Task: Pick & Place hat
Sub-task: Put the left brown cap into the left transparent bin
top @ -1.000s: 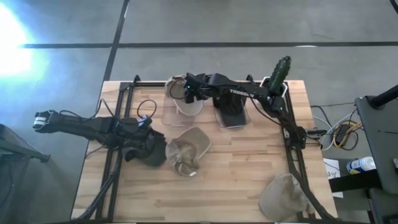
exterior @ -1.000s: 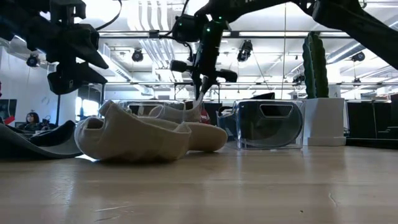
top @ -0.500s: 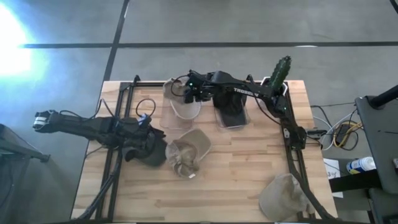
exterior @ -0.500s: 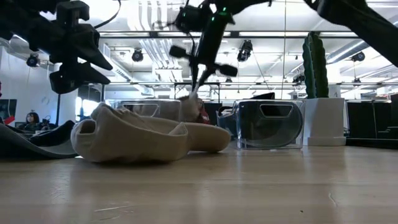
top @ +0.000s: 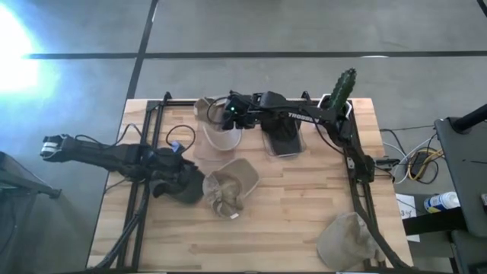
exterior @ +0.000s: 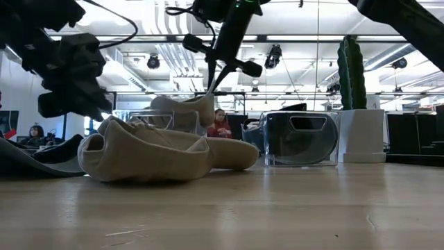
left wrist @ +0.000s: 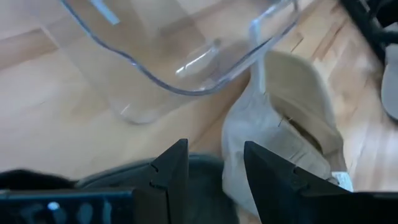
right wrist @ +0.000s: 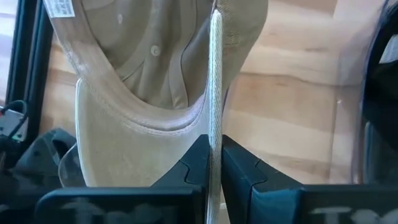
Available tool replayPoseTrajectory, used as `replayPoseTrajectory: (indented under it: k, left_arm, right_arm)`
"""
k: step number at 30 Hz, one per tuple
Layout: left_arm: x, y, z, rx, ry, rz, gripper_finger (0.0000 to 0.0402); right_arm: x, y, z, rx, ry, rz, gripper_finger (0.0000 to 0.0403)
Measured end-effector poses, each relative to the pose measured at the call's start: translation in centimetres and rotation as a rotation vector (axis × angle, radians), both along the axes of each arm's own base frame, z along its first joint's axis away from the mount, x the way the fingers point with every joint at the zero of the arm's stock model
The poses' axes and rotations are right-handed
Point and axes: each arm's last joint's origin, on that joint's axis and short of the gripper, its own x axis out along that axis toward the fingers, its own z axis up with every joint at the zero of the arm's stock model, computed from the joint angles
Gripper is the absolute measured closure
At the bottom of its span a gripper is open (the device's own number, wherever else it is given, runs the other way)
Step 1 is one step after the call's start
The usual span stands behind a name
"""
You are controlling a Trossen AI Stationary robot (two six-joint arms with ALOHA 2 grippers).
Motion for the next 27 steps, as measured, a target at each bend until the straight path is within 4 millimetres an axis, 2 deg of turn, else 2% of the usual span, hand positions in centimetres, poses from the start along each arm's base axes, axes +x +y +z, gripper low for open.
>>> replayPoseTrajectory:
  k: [5, 10, 14, 18, 21, 27]
  left_arm:
    - [-0.5, 0.1, -0.2, 0.012, 0.069, 0.013, 0.0252]
    - [-0.6, 0.2, -0.4, 0.049, 0.083, 0.059, 0.0252]
    - [-0.6, 0.3, -0.3, 0.073, 0.077, 0.084, 0.0252]
    - [-0.1, 0.3, 0.0, 0.095, 0.024, 0.064, 0.0252]
    - [0.8, 0.3, 0.6, 0.123, -0.055, 0.038, 0.0252]
    - [2.8, 0.1, 1.0, 0.141, -0.160, -0.001, 0.0252]
  right_arm:
    - [-0.2, 1.4, -0.1, 0.120, 0.007, -0.044, 0.0378]
    - [-1.2, 2.5, -0.2, 0.254, 0.107, 0.076, 0.0378]
    - [-1.4, 3.0, 0.7, 0.270, 0.104, 0.137, 0.0378]
    - [-1.3, 3.0, 2.1, 0.261, 0.045, 0.148, 0.0378]
    - [-1.1, 2.1, 2.6, 0.237, -0.005, 0.132, 0.0378]
    - [-1.2, 0.3, 1.3, 0.195, 0.012, 0.074, 0.0378]
